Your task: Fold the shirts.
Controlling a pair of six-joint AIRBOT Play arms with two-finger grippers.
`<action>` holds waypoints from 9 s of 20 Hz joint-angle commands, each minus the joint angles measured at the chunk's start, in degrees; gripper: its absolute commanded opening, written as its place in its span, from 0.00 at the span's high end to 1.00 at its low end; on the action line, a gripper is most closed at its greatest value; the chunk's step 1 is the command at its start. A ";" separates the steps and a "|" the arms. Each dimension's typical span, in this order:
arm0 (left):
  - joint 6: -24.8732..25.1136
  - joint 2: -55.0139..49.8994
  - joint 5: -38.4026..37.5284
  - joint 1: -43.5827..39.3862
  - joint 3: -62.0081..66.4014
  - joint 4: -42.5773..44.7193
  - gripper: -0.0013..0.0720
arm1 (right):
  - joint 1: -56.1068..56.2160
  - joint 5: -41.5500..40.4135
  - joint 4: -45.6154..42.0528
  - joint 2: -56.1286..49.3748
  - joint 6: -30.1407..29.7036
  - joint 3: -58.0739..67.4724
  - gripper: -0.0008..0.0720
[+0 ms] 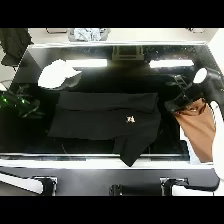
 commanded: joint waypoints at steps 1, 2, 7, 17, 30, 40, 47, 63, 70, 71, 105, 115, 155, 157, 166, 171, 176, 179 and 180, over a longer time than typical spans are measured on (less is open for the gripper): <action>1.73 7.93 6.25 1.40 -17.38 2.84 0.47 | -0.68 -4.33 1.36 10.58 -1.57 -13.84 0.29; 4.13 9.60 9.60 1.38 -21.99 2.82 0.48 | -0.68 -6.01 3.48 13.25 -1.57 -17.49 0.34; 5.18 9.94 14.84 1.25 -28.22 -0.20 0.48 | -0.68 -7.96 3.76 20.17 -1.62 -22.47 0.34; 4.98 9.57 16.24 -0.09 -28.81 -1.51 0.94 | -0.68 -12.46 14.12 22.58 -2.14 -40.22 0.32; 5.73 9.75 15.67 -0.09 -28.79 -4.52 0.94 | 9.68 -38.82 32.24 22.56 2.12 -57.81 0.35; 7.21 16.59 15.30 -0.04 -23.10 -5.40 0.95 | 9.97 -28.98 17.49 29.73 0.50 -45.94 0.94; -0.07 10.25 20.83 -5.27 -8.70 -5.42 0.95 | 8.85 -31.12 4.90 10.82 4.52 -16.26 0.94; -5.79 -15.23 21.42 -7.08 14.53 -19.37 0.01 | 5.14 -31.54 10.69 -14.58 3.17 3.85 0.29; -2.47 -7.78 14.01 -6.25 17.09 -19.32 0.02 | -2.27 -17.35 12.04 -13.11 -1.38 3.65 0.01; -2.47 -6.64 13.99 -6.36 17.09 -19.30 0.02 | -3.23 -17.46 13.70 -13.42 -1.36 3.65 0.00; -2.58 -4.37 7.63 -9.90 17.00 -19.32 0.02 | -9.60 -5.64 45.35 -26.18 -11.17 3.61 0.03; -1.40 -4.59 7.61 -12.92 16.98 -19.45 0.94 | -5.51 -15.91 42.05 -19.67 -7.32 3.67 0.93; 0.90 20.02 26.27 -24.76 10.32 -16.90 0.95 | 24.02 -30.01 53.20 -11.04 5.44 3.67 0.93; 0.90 21.59 25.86 -25.11 10.32 -16.90 0.95 | 26.62 -36.30 59.54 -14.69 3.21 3.67 0.48; 1.79 21.42 25.14 -27.12 7.39 -15.50 0.95 | 13.79 -21.29 39.41 -10.12 1.51 3.65 0.01; 2.19 21.42 25.14 -26.51 6.99 -14.71 0.95 | 4.98 -7.74 13.79 -5.22 7.72 -3.02 0.07; 1.95 21.42 24.87 -26.60 6.99 -14.75 0.95 | 5.55 -28.48 42.10 -4.15 -1.38 -24.83 0.07; 1.92 21.42 23.39 -26.60 6.99 -14.78 0.95 | 6.91 -37.18 51.41 -4.17 -1.75 -30.93 0.12; 1.92 21.42 23.21 -26.60 6.99 -14.78 0.95 | 7.96 -39.04 53.64 -4.24 -1.77 -31.89 0.16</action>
